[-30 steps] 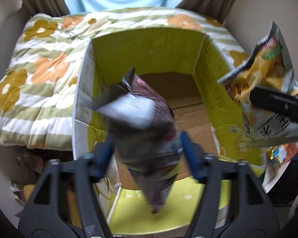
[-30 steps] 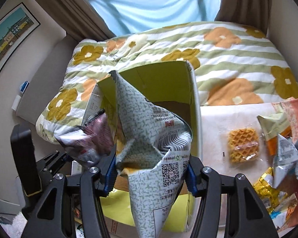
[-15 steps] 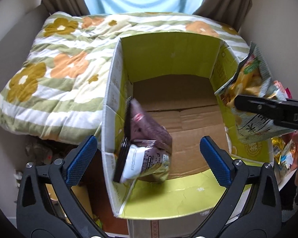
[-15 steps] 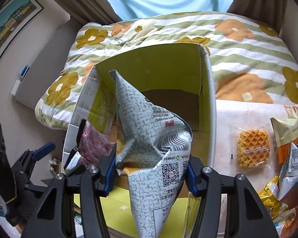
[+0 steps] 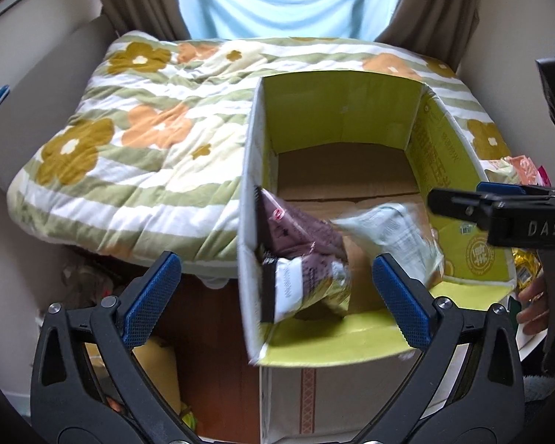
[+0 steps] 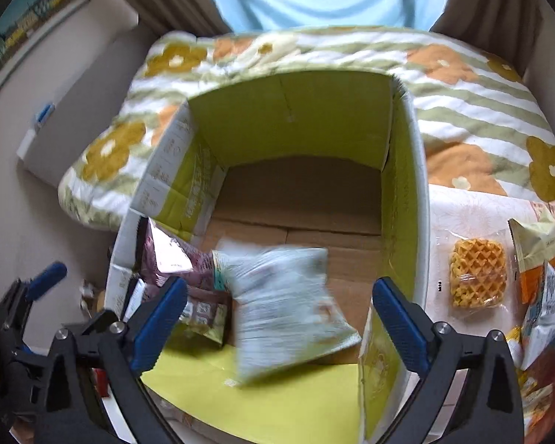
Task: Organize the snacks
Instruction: 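Open the left tool to drop the dark bag while the right drops the chip bag into the box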
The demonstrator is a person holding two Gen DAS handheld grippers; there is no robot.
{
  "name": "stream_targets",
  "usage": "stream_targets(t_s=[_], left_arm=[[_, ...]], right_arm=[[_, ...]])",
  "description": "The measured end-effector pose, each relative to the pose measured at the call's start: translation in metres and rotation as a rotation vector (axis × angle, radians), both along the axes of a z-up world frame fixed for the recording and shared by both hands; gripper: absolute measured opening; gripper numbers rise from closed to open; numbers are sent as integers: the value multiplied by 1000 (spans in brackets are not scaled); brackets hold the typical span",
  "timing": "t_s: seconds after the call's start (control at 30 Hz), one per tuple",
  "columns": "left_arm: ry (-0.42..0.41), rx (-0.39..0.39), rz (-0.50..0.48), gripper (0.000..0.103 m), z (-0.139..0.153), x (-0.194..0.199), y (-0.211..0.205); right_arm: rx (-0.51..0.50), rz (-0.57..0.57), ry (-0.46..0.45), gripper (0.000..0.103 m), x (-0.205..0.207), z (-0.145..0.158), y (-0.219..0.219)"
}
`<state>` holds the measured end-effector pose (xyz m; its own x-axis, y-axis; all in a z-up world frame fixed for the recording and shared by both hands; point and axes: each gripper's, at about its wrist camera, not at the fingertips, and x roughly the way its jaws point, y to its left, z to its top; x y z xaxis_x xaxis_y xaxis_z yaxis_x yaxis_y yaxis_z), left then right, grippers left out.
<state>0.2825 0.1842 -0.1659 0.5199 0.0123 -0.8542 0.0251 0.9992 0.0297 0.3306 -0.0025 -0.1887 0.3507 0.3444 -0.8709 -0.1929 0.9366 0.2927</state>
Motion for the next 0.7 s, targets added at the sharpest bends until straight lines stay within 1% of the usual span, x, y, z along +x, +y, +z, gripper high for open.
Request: stream_targets(t_s=[0.03, 0.07, 0.27, 0.4, 0.47, 0.53, 0.7], left_arm=[[1, -3, 4, 103, 0, -3, 0], [2, -8, 8, 103, 0, -6, 2], [-13, -34, 4, 102, 4, -20, 9], [-36, -47, -31, 103, 14, -25, 6], [-48, -58, -58, 102, 20, -27, 3], [-67, -64, -85, 102, 25, -28, 0], [-91, -105, -157, 102, 36, -28, -17]], right_arm=[[16, -19, -31, 100, -6, 2, -3], [19, -26, -37, 100, -8, 3, -4], [14, -49, -22, 100, -28, 6, -9], [2, -45, -32, 100, -43, 20, -12], [-15, -47, -60, 100, -52, 31, -13], [-22, -70, -110, 100, -65, 43, -18], [-34, -126, -177, 100, -85, 68, -37]])
